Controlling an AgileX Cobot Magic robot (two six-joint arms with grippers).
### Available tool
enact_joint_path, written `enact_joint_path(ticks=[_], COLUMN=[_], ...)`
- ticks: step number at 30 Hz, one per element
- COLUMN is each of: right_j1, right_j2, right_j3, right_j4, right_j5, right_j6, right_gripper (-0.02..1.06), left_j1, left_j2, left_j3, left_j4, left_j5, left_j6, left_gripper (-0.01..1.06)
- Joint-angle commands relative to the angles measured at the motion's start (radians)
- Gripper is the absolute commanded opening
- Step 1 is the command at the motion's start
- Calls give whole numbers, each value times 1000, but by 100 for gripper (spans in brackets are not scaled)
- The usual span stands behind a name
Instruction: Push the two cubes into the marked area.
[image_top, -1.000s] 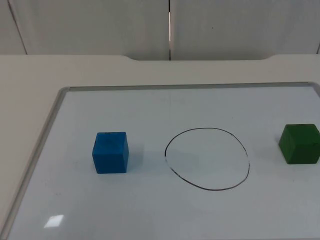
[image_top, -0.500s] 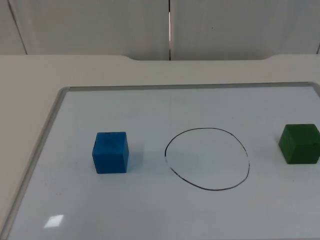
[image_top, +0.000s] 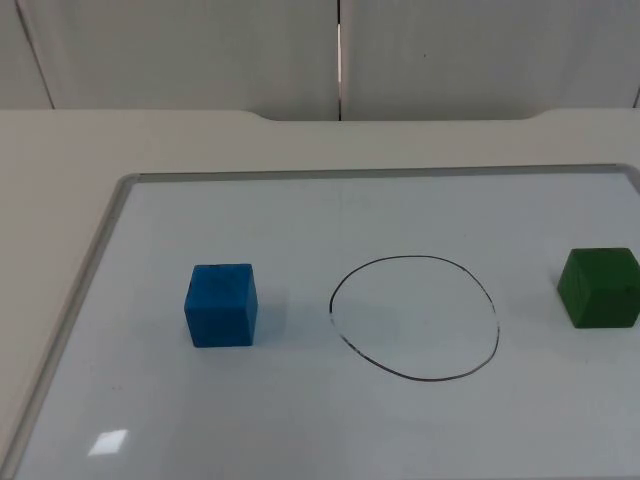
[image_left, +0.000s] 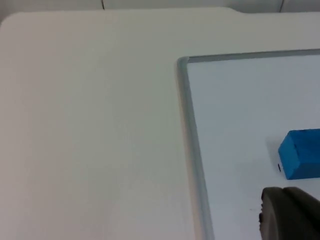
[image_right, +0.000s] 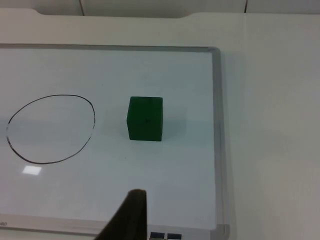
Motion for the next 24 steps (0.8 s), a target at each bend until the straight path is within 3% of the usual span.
enact_joint_path(ticks=[1,6,7,9,11,17,24], right_j1=[-6,-6,-6,-6,-6,-6,-6], right_j2=[-3,-3,-3,-3,-3,-3,-3], right_j3=[2,2,2,2,2,2,2], right_j4=[1,1,1,1,1,1,1], right_j5=[-7,-7,-7,-7,-7,-7,-7], right_j6=[-1,-1,-1,-1,-1,-1,-1], right_gripper=[105,105,105,105,105,105,105], left_j1=[4,4,4,4,4,4,-42], left_j2=[73,265,265,343,416,545,710], left_j3=[-4,-4,-4,-4,-4,-4,-4], left_j4=[-57,-335,-335,-488,-576,-616,-715], left_j5=[-61,-161,-161,-182,-197,-253,-424], left_j6=[9,230,230,375,441,476,560], left_gripper=[0,0,0,0,0,0,0])
